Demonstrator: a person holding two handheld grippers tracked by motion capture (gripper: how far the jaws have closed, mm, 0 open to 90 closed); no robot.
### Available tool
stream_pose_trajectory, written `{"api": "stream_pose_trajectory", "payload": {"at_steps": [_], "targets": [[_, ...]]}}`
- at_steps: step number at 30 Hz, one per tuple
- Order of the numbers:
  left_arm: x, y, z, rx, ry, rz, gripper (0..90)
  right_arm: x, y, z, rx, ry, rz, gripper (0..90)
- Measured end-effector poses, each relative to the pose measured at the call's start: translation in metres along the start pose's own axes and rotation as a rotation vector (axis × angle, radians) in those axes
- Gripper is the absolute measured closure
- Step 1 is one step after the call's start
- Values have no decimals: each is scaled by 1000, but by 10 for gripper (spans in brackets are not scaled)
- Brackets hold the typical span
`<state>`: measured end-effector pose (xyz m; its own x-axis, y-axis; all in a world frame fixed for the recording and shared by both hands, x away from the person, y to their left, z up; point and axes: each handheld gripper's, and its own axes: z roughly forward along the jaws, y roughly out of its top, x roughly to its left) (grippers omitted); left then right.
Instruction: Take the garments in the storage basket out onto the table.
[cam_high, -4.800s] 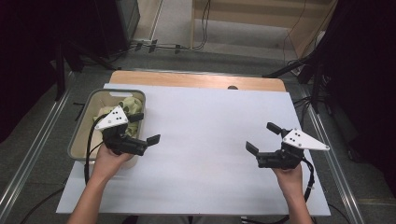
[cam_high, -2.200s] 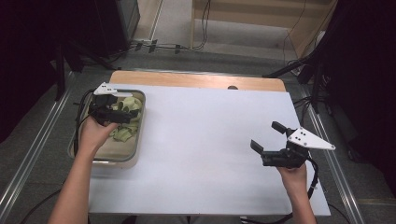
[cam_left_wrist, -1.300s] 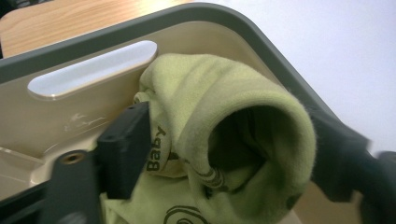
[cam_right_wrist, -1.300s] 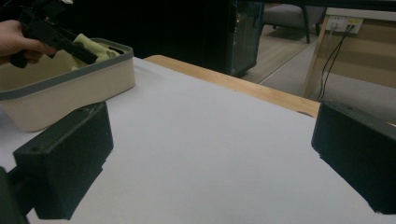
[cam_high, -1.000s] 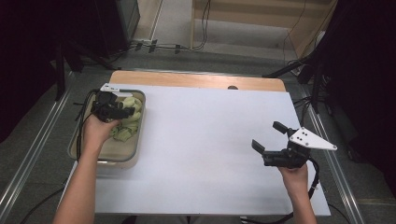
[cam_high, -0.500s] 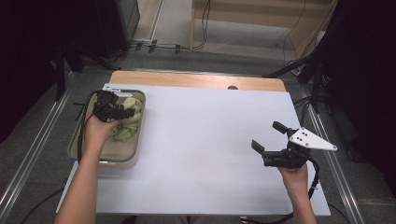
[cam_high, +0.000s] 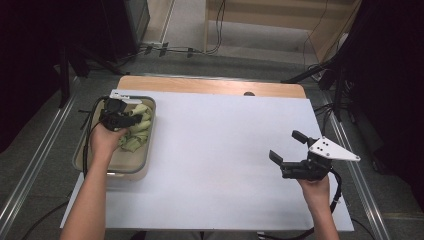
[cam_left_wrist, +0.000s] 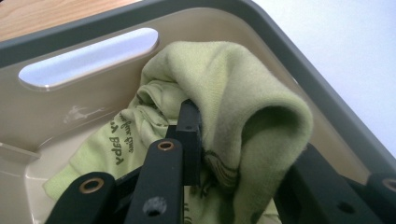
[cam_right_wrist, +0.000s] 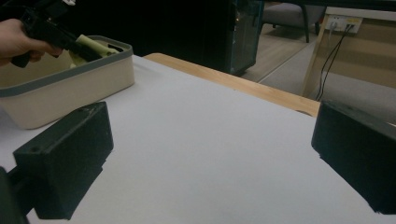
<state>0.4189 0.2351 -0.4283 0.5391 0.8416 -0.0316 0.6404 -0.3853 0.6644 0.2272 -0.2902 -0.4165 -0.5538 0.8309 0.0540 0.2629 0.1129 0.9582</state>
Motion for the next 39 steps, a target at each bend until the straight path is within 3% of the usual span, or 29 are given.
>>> {"api": "stream_pose_trajectory", "payload": {"at_steps": [10,20,29,39], "targets": [[4,-1,-14,-59,-64,41,797,-1,0,-1,-6,-2,0,0],[5,-2,-24,-114,-117,53,804,-2,0,-2,-8,-2,2,0],[8,-3,-39,-191,-187,90,805,-2,0,-1,-5,0,4,0],[5,-4,-51,-250,-233,146,805,-2,0,-1,-7,2,4,0]]}}
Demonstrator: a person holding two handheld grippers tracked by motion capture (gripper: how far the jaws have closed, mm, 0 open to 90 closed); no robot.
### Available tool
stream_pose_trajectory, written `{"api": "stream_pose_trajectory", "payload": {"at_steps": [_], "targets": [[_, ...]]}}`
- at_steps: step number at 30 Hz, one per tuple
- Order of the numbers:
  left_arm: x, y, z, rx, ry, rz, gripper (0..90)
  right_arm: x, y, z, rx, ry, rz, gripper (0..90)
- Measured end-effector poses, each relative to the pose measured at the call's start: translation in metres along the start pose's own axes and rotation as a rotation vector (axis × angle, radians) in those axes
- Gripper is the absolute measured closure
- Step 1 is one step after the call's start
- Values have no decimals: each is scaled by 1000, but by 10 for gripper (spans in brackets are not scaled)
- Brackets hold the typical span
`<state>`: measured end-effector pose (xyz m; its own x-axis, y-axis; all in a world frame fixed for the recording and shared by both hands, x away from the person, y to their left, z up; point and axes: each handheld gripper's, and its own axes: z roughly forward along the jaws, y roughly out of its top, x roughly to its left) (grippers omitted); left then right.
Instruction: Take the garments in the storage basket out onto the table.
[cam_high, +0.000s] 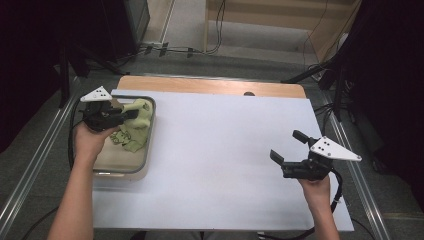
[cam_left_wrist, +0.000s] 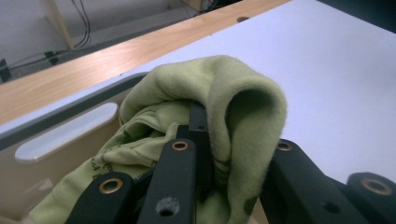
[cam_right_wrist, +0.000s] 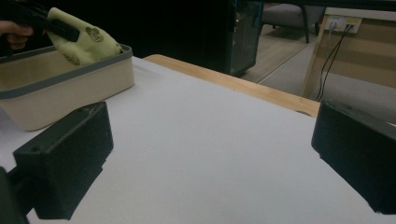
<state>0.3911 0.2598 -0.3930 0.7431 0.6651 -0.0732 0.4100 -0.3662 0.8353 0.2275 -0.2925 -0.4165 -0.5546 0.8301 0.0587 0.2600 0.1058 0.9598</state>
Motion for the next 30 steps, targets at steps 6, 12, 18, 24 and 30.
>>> {"api": "stream_pose_trajectory", "payload": {"at_steps": [6,12,18,24,30], "targets": [[-1,2,-7,-29,-28,18,806,0,0,0,-5,1,-1,0],[1,2,-15,-86,-67,-2,807,1,1,-1,-8,4,-2,0],[0,7,-22,-142,-109,-2,810,1,1,-1,-10,2,0,0],[-6,15,-25,-163,-141,18,811,1,1,-1,-9,4,-2,0],[-11,21,-23,-168,-183,35,811,1,1,-1,-11,3,-4,0]]}}
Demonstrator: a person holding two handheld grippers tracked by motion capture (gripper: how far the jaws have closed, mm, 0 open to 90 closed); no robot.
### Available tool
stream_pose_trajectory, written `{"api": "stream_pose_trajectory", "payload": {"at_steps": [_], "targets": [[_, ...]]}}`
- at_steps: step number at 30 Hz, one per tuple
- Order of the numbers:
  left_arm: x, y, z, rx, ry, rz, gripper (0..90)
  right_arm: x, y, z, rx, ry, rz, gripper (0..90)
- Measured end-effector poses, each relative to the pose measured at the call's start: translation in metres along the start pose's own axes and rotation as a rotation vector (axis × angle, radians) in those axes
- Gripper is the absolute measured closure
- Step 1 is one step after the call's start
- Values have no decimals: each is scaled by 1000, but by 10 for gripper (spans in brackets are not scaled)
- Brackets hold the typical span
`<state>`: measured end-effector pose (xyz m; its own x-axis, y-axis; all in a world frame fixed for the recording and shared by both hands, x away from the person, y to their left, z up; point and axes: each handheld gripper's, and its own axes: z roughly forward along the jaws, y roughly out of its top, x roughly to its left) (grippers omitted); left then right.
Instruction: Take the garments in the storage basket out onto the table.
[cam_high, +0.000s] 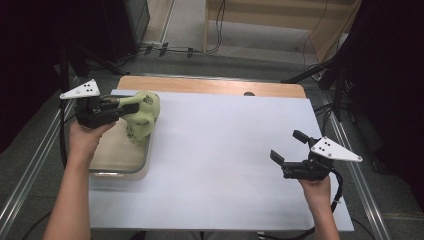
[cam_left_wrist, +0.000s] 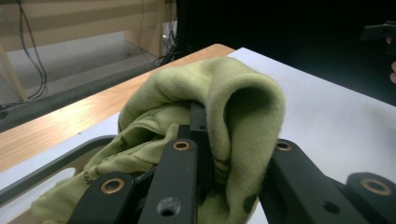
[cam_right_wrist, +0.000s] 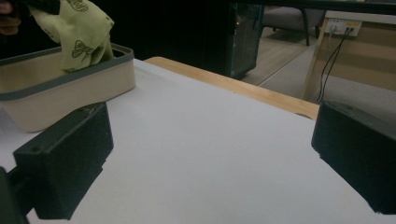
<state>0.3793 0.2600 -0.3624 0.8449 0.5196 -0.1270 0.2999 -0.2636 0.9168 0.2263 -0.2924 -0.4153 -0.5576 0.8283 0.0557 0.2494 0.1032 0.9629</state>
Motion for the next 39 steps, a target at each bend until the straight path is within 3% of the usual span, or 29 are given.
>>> {"api": "stream_pose_trajectory", "payload": {"at_steps": [11,16,39], "targets": [[-12,17,4,-40,-60,37,811,-1,0,-1,-2,-2,4,0],[-19,24,11,-27,-83,66,811,-1,1,-2,-6,-2,1,0],[-42,43,50,36,-199,129,810,-3,1,-5,-12,-4,8,0]]}}
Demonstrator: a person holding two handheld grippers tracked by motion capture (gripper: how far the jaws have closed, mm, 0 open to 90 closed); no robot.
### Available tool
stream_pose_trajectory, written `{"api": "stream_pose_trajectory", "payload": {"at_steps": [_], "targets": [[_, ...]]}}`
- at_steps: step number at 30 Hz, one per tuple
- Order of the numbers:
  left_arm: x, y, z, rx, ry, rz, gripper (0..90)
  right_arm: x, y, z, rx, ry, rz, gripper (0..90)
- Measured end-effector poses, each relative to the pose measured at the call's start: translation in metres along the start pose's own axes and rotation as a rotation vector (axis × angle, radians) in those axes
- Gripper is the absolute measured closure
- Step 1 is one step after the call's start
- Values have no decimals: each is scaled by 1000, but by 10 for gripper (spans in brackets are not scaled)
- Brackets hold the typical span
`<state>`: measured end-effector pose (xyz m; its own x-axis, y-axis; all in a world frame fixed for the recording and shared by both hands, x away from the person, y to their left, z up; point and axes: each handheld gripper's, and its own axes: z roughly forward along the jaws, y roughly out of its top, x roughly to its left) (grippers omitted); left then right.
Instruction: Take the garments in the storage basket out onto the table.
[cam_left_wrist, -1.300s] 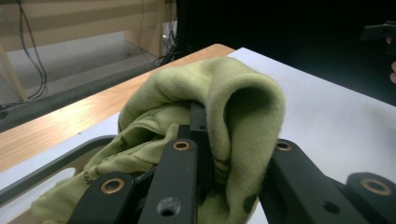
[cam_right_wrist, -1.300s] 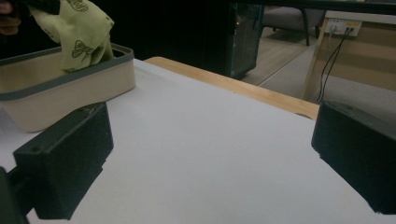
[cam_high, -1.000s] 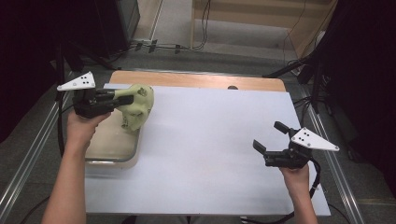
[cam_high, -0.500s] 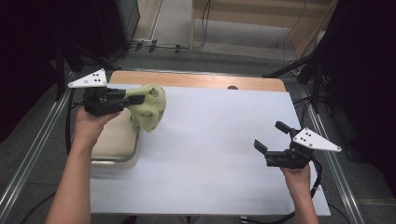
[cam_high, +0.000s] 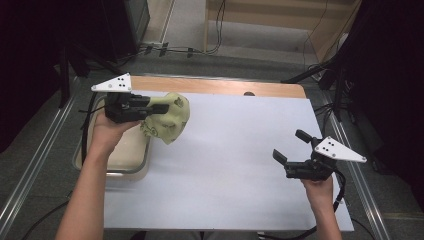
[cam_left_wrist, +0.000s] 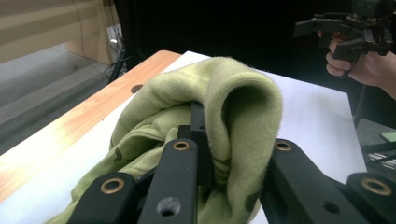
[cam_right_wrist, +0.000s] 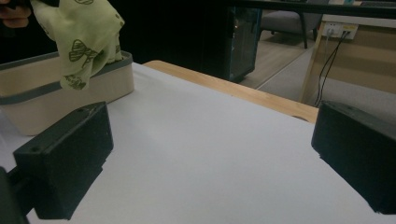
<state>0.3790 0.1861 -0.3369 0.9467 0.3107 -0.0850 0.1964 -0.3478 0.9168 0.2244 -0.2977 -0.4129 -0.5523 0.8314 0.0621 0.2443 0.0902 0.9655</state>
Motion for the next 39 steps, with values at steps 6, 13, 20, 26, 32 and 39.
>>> {"api": "stream_pose_trajectory", "payload": {"at_steps": [6,13,20,26,32,39], "targets": [[-4,8,14,-3,-34,6,809,-2,0,-1,-5,-5,3,0],[-10,13,34,16,-61,19,809,-3,0,-1,-8,-2,6,0],[-13,14,53,23,-92,12,808,-3,-1,-1,-5,-4,10,0],[-18,15,77,84,-101,26,808,-3,-1,-2,-8,-2,10,0],[-22,11,103,130,-108,32,808,-4,-1,-3,-9,-2,14,0],[-27,7,127,165,-101,41,806,-6,-1,-5,-14,-2,15,0]]}}
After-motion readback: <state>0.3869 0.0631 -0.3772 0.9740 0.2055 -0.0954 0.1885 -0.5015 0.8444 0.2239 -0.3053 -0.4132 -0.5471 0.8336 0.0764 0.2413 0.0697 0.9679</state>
